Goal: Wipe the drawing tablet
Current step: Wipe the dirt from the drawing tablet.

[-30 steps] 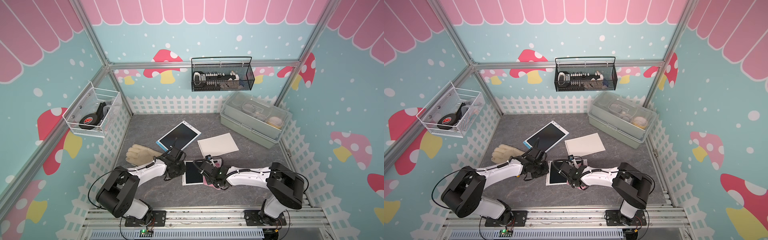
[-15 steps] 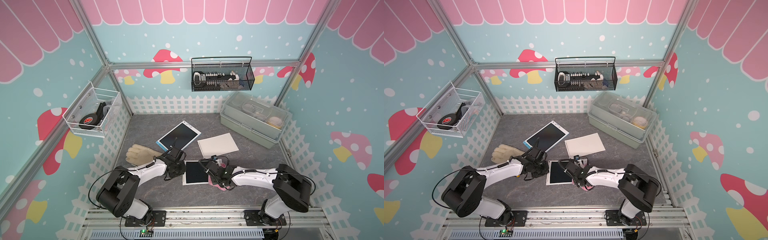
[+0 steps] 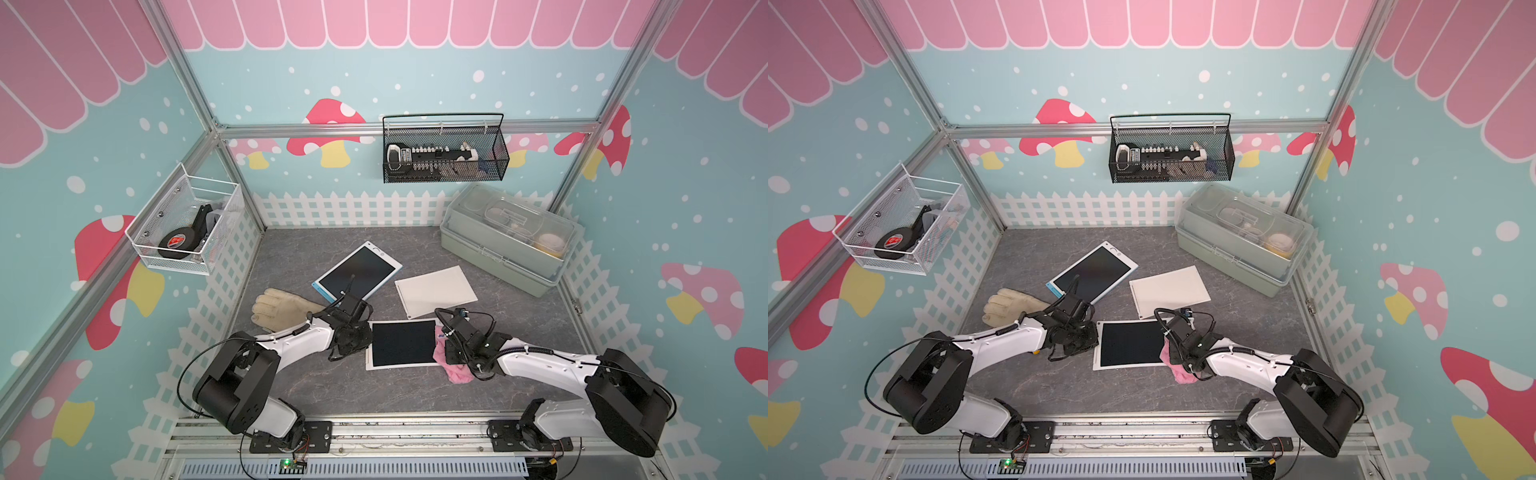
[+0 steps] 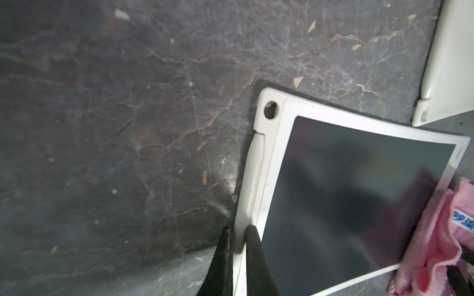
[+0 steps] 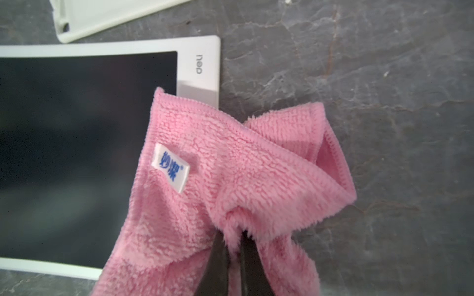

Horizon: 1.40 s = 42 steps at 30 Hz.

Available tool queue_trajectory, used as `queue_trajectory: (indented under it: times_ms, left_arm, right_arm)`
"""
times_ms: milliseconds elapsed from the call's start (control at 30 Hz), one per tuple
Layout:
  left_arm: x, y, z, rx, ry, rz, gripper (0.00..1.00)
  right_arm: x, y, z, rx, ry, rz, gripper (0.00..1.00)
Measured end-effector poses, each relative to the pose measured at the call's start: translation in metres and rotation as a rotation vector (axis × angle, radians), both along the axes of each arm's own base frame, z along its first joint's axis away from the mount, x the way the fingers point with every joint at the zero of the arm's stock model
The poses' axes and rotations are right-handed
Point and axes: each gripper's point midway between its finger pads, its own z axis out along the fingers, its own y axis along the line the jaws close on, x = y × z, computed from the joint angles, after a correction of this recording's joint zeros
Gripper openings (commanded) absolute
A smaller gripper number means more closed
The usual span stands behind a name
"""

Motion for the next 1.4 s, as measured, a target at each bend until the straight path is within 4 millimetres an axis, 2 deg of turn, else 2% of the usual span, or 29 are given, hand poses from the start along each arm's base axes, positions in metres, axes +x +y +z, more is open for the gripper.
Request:
queue_trajectory:
  times_ms: [100, 200, 300, 367, 500, 633, 700, 800, 900, 1000, 1267, 1333, 1400]
  left_arm:
    - [0.003, 0.005, 0.000, 0.025, -0.012, 0.011, 0.08]
    - [0.012, 0.023, 0.000, 0.089, -0.042, 0.061, 0.08]
    - [0.017, 0.034, 0.000, 0.137, -0.066, 0.089, 0.08]
    - [0.018, 0.035, 0.000, 0.141, -0.069, 0.090, 0.08]
    - [0.018, 0.034, 0.000, 0.140, -0.071, 0.090, 0.08]
    - [0.018, 0.023, 0.001, 0.108, -0.076, 0.066, 0.08]
    - [0.018, 0.018, 0.001, 0.088, -0.074, 0.053, 0.08]
    - [0.017, 0.013, 0.001, 0.067, -0.071, 0.042, 0.08]
    - [0.017, 0.010, 0.001, 0.053, -0.070, 0.038, 0.08]
    - [0.017, 0.009, 0.001, 0.049, -0.069, 0.036, 0.08]
    - [0.017, 0.009, 0.001, 0.048, -0.069, 0.035, 0.08]
    - [0.017, 0.009, 0.000, 0.048, -0.068, 0.035, 0.08]
    - [0.017, 0.009, 0.000, 0.049, -0.069, 0.032, 0.08]
  right_arm:
    - [0.003, 0.021, -0.002, -0.127, 0.004, 0.071, 0.00]
    - [0.014, 0.044, -0.001, -0.222, -0.001, 0.106, 0.00]
    - [0.020, 0.055, -0.001, -0.234, -0.003, 0.100, 0.00]
    - [0.021, 0.052, -0.001, -0.213, 0.001, 0.083, 0.00]
    - [0.021, 0.045, 0.000, -0.053, 0.017, 0.040, 0.00]
    - [0.013, 0.030, 0.007, 0.011, 0.031, 0.030, 0.00]
    - [0.009, 0.024, 0.019, 0.027, 0.009, 0.036, 0.00]
    - [0.012, 0.021, 0.045, 0.073, -0.081, 0.030, 0.00]
    - [0.016, 0.018, 0.059, 0.120, -0.192, 0.031, 0.00]
    - [0.016, 0.021, 0.050, 0.097, -0.229, 0.068, 0.00]
    - [0.016, 0.050, 0.020, 0.068, -0.247, 0.175, 0.00]
    - [0.010, 0.064, 0.013, 0.071, -0.246, 0.216, 0.00]
    - [0.004, 0.088, 0.010, 0.086, -0.256, 0.271, 0.00]
